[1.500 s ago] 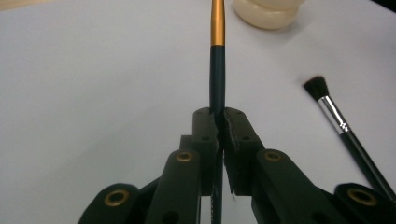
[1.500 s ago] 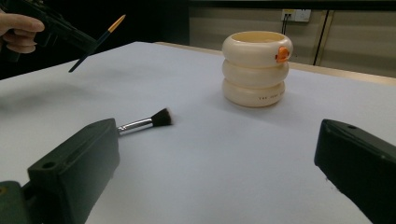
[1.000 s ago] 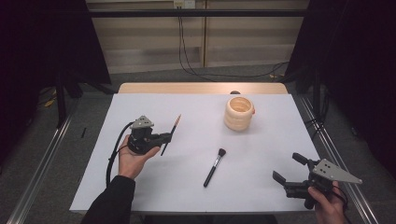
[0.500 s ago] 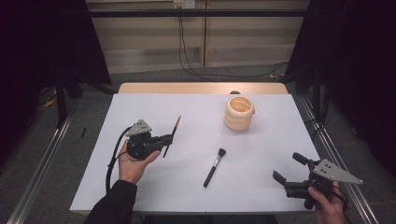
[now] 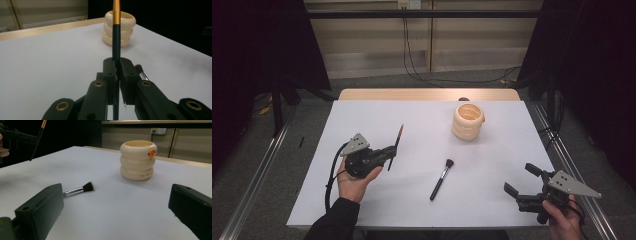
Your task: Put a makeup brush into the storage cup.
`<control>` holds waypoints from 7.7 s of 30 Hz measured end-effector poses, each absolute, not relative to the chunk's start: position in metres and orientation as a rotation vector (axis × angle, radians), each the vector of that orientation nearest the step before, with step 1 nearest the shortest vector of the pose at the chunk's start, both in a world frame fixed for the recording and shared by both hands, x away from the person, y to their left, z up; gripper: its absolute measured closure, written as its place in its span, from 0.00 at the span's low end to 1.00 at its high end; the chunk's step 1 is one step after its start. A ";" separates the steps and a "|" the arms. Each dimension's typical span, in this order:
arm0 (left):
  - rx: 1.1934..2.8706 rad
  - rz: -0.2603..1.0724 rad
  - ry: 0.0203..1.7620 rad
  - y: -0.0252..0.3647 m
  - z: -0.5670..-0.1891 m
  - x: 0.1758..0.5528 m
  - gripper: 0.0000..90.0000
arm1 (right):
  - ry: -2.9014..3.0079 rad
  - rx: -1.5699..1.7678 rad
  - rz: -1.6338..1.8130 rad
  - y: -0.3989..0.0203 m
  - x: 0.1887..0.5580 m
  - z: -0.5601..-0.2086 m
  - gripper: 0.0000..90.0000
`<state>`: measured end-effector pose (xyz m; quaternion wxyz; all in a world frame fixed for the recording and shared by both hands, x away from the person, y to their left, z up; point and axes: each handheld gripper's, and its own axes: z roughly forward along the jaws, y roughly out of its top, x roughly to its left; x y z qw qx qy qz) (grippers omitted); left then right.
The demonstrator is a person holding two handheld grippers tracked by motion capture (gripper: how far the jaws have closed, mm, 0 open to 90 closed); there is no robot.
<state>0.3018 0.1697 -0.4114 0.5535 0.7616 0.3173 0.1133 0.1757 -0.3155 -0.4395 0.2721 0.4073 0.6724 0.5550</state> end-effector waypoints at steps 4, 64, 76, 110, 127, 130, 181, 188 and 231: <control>1.791 0.262 0.743 0.168 -0.411 0.299 0.93 | 1.804 1.094 1.492 -0.314 0.176 -0.439 0.00; 1.780 0.175 0.597 0.117 -0.401 0.286 0.93 | 2.020 0.812 1.789 -0.195 0.255 -0.392 0.01; 1.775 0.189 0.600 0.108 -0.404 0.283 0.93 | 2.071 0.764 1.817 -0.173 0.275 -0.386 0.16; 1.809 0.137 0.556 0.092 -0.413 0.277 0.93 | 2.131 0.797 1.950 -0.157 0.290 -0.396 0.81; 1.794 0.132 0.513 0.090 -0.418 0.277 0.93 | 2.165 0.739 1.973 -0.157 0.288 -0.394 0.93; 1.793 0.148 0.512 0.090 -0.418 0.277 0.90 | 2.162 0.733 1.967 -0.157 0.287 -0.393 0.93; 1.735 0.444 0.702 0.151 -0.409 0.269 0.02 | 2.128 0.678 1.881 -0.177 0.283 -0.385 0.93; 1.726 0.465 0.741 0.165 -0.414 0.265 0.02 | 2.090 0.716 1.881 -0.195 0.286 -0.377 0.93; 1.729 0.504 0.752 0.191 -0.432 0.248 0.02 | 1.904 0.835 1.744 -0.256 0.328 -0.331 0.93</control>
